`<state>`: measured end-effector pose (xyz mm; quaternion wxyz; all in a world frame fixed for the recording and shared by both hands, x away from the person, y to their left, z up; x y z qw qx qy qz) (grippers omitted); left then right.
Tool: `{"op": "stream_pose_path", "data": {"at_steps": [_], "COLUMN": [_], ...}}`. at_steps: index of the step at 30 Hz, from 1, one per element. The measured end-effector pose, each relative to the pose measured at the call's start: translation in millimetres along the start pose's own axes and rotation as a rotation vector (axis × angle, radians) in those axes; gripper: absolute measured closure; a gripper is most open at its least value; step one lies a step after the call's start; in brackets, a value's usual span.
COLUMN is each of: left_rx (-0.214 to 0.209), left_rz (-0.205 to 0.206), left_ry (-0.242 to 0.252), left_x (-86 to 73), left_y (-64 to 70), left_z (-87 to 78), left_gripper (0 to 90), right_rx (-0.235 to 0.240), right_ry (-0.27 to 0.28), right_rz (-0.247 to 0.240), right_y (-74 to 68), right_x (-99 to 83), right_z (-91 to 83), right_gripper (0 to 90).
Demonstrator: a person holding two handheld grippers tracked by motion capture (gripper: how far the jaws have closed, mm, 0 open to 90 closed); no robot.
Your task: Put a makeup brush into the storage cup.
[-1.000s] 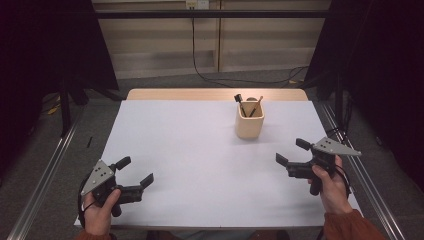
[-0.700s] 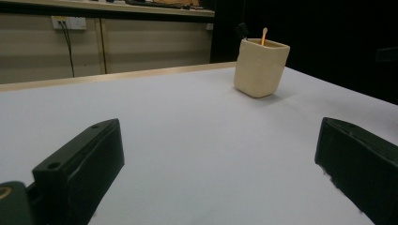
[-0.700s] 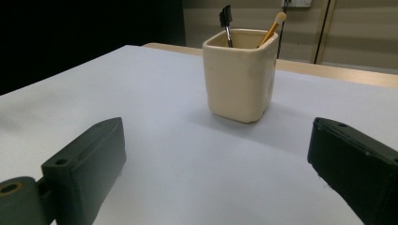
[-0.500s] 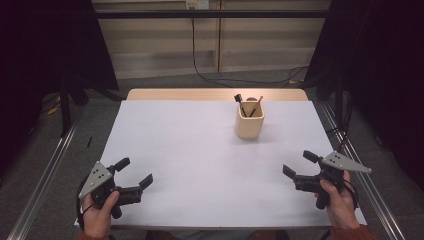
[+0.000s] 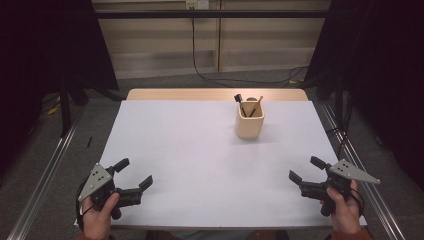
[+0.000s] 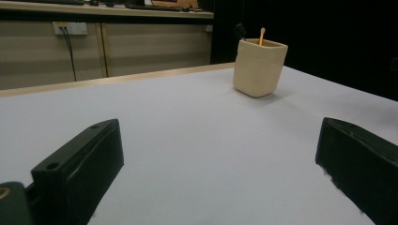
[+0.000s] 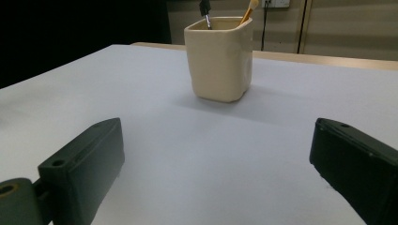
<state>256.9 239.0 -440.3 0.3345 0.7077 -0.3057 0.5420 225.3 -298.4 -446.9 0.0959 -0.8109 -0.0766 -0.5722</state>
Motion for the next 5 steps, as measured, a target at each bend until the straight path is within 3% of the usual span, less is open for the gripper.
{"op": "stream_pose_path", "data": {"at_steps": [5], "left_rx": [0.003], "left_rz": [-0.007], "left_ry": [-0.005], "left_x": [-1.1], "left_y": [-1.4], "left_z": [0.8], "left_gripper": [1.1], "right_rx": [-0.002], "right_ry": [0.003], "right_rz": [0.008], "right_y": [1.3], "right_x": [-0.2], "right_z": [0.0], "right_gripper": [2.9]}}
Point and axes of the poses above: each handheld gripper's, and its own axes: z roughly forward along the jaws, x roughly out of its top, y roughly to its right, the point moved 3 cm from there along z, roughly forward along the jaws, and after that the axes turned 13 degrees about -x, right-handed, at the moved point
